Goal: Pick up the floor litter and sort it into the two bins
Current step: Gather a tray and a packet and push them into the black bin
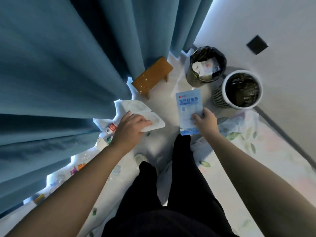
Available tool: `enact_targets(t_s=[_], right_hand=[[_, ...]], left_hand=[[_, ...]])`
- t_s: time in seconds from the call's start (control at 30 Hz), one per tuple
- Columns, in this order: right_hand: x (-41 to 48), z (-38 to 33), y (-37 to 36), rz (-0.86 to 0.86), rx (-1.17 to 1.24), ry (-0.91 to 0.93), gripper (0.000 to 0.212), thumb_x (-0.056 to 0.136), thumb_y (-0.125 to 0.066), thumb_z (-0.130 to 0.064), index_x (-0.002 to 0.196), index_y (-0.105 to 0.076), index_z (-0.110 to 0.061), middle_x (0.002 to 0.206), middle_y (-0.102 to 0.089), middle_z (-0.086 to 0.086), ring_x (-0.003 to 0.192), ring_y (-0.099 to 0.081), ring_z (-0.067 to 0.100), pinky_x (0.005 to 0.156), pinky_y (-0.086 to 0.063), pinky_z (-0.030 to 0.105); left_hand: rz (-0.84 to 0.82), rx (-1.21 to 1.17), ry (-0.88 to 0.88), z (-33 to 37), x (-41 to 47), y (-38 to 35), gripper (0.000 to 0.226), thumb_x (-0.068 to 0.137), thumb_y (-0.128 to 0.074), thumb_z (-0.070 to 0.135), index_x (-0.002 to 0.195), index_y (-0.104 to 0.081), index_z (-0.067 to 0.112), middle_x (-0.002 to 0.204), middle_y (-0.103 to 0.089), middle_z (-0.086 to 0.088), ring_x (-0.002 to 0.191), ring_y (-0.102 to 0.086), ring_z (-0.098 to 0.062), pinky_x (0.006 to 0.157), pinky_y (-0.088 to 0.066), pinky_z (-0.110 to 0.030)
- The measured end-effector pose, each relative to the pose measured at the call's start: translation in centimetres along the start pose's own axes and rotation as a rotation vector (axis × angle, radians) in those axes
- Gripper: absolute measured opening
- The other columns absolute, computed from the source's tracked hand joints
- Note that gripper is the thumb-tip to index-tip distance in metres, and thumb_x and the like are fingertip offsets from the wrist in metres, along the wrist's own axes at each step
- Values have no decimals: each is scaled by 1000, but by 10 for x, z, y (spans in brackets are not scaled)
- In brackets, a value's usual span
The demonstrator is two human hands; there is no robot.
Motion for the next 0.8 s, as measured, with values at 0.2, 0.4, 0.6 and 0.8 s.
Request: enact_targets(t_s=[0.2,0.4,0.6,0.8], right_hand=[[63,23,98,-9,43,-61,15,89,-58,-18,95,-58,-4,90,-64,6,86,-59,24,74,-45,35],[141,23,178,15,23,-66,7,91,-58,-17,92,-57,-10,93,-64,4,88,-61,22,81,-52,42],[218,29,200,7,48,-206,11,94,-51,-16,99,-56,-9,99,-62,6,85,-58,21,66,-46,30],[298,37,185,-44,95,-346,14,91,-46,-12,99,-58,-10,99,-62,8,83,-59,21,65,-43,28]], left_hand=[[28,-15,-93,74,91,-16,46,57,-57,-2,96,-71,18,88,-66,-1,93,-48,-14,101,-24,-33],[22,23,-169,116,181,-33,42,59,-57,1,94,-73,18,88,-67,-1,92,-53,-16,101,-33,-36],[-111,18,-181,130,264,-54,43,63,-72,-9,98,-73,16,91,-67,-3,90,-63,-25,101,-38,-48],[-347,115,-292,109,362,-99,33,74,-69,0,101,-71,20,97,-69,-3,93,-63,-24,100,-39,-47]])
Point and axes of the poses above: each hand's wrist, its own x-axis towards the middle knuckle, its own y-axis out of the back of the hand, z = x × y, the point moved 3 cm from there along x, towards the middle knuckle
